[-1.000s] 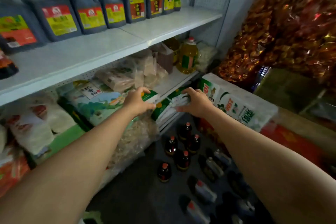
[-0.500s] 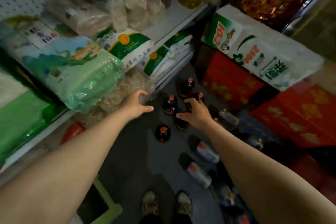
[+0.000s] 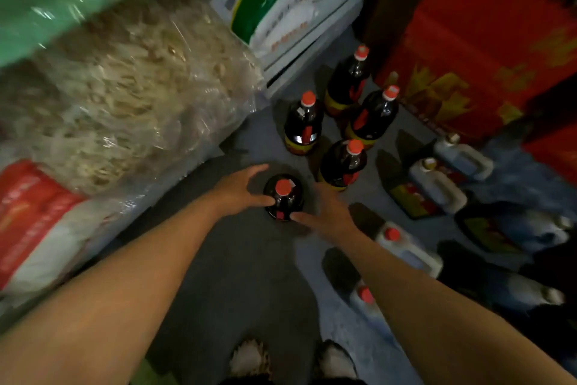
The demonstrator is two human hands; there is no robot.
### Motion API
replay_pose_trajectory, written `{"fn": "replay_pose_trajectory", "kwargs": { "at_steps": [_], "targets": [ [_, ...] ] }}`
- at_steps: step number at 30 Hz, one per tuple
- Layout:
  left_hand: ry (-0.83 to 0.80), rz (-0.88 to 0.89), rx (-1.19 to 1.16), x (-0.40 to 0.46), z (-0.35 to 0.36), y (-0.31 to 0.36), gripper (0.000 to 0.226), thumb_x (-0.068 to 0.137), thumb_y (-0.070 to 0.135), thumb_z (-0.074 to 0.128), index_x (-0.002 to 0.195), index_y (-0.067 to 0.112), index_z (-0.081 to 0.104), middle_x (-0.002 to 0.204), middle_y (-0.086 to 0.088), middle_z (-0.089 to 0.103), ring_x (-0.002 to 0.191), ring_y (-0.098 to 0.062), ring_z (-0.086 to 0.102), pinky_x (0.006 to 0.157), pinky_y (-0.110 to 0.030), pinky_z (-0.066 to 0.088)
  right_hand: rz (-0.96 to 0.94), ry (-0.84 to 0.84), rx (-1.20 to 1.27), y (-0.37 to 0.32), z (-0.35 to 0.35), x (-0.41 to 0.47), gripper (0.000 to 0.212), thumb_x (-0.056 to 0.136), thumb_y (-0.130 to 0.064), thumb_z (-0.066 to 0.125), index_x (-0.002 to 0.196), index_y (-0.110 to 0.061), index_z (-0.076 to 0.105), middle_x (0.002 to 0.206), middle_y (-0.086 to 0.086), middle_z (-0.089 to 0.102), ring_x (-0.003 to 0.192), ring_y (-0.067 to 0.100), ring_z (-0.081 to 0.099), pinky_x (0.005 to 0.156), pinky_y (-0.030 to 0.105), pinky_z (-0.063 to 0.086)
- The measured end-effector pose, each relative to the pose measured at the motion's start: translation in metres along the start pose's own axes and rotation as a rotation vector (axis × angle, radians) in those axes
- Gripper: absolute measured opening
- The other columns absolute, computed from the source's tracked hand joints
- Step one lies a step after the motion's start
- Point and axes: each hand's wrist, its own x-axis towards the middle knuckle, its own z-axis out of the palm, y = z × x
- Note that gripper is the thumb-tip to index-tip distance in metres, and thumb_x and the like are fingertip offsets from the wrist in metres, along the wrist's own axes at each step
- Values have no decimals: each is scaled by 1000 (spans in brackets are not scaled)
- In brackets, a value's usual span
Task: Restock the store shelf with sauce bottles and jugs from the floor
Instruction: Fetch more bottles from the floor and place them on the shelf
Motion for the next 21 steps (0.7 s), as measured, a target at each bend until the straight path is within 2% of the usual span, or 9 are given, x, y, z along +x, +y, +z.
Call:
{"fn": "replay_pose_trajectory", "kwargs": {
  "at_steps": [2,3,5,8,12,15,16,19,21],
  "targets": [
    [-67,54,18,33,17,-23,103,64,60,83,151,46,29,162,8,26,147,-13,27,120,-37,28,-52,14,44,29,24,23,98,78,-38,86,156,-23,29,161,3,30,149,23,26,115,31,23],
    [-95,90,11,50,25,-32,99,70,53,84,151,47,28,163,9,23,148,-12,24,120,-35,25,-76,27,67,41,35,34,103,76,-37,88,157,-25,26,162,1,27,150,21,24,115,32,23],
    [-133,163,-20,78,35,-42,93,77,34,84,149,47,27,160,12,27,145,-6,26,119,-32,25,-118,39,100,62,57,56,112,71,-41,91,158,-30,21,164,-2,23,150,19,23,118,36,24],
    [-165,215,-89,105,39,-46,90,79,24,82,147,48,29,149,17,37,137,-3,32,114,-28,29,-176,84,132,85,80,87,126,57,-58,91,158,-33,20,163,-5,27,150,18,28,121,46,33],
    [-127,259,-179,117,43,-53,63,82,13,77,133,40,51,123,26,55,109,13,52,86,-3,36,-234,126,169,102,100,107,131,51,-63,91,157,-33,21,161,-5,30,149,14,29,118,36,33],
    [-58,275,-281,119,50,-54,50,80,13,78,109,47,56,107,32,59,90,26,55,78,-1,39,-268,185,241,111,115,109,127,56,-49,94,158,-22,24,158,-7,33,145,2,31,115,14,32],
    [-28,283,-329,120,51,-53,48,79,16,81,108,46,58,107,28,62,91,23,57,80,-4,41,-273,203,251,111,119,110,128,57,-49,94,159,-20,22,160,-6,33,146,3,31,114,12,31],
    [71,286,-468,130,53,-54,51,62,42,85,107,42,63,119,9,67,110,-3,63,98,-24,48,-267,234,288,114,127,118,133,60,-49,91,162,-22,10,164,-3,30,150,11,31,119,31,34],
    [102,255,-548,136,52,-50,59,57,52,81,111,38,62,122,2,68,113,-15,65,98,-34,50,-267,236,274,116,126,124,127,63,-44,92,161,-25,12,161,-6,34,146,6,35,117,27,36]
  ]
}}
